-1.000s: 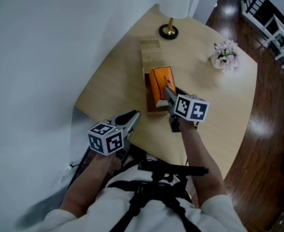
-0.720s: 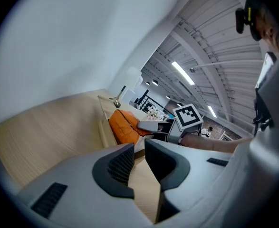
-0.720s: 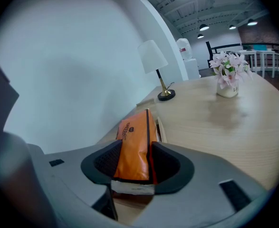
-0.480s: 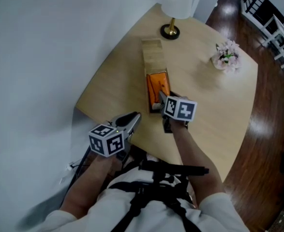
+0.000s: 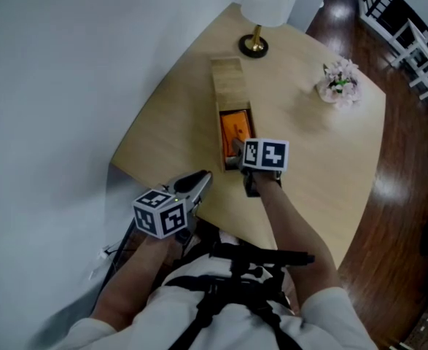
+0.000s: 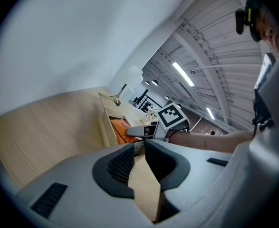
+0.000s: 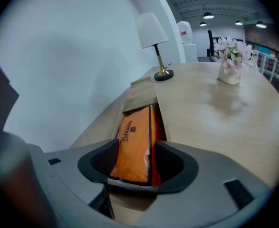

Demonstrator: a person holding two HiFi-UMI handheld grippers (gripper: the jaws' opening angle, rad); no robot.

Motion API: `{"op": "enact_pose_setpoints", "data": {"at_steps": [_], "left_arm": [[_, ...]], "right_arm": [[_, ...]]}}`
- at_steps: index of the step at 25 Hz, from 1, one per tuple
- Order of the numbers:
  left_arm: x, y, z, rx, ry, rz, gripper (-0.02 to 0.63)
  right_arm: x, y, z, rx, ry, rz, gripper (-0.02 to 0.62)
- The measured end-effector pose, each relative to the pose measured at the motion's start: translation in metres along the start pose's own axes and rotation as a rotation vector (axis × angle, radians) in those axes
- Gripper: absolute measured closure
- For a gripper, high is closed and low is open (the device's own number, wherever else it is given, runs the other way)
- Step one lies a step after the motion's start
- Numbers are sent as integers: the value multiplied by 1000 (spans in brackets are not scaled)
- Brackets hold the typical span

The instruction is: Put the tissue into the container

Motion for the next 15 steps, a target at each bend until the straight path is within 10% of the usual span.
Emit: {"op": "enact_pose_setpoints", "data": {"at_steps": [15], "left_arm": [[4,-4,2,-4,4,24,552]], "right_arm": [[0,2,-2,34,51,-17,342]]}}
Point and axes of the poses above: the fingertips, and each gripper's own axes: x backward along the fingers, z to its right, y out of its underside, the point moved 8 cm from there along x, backward along the fingers, and after that the axes turned 4 degrees about -z, right-handed, at the moved point
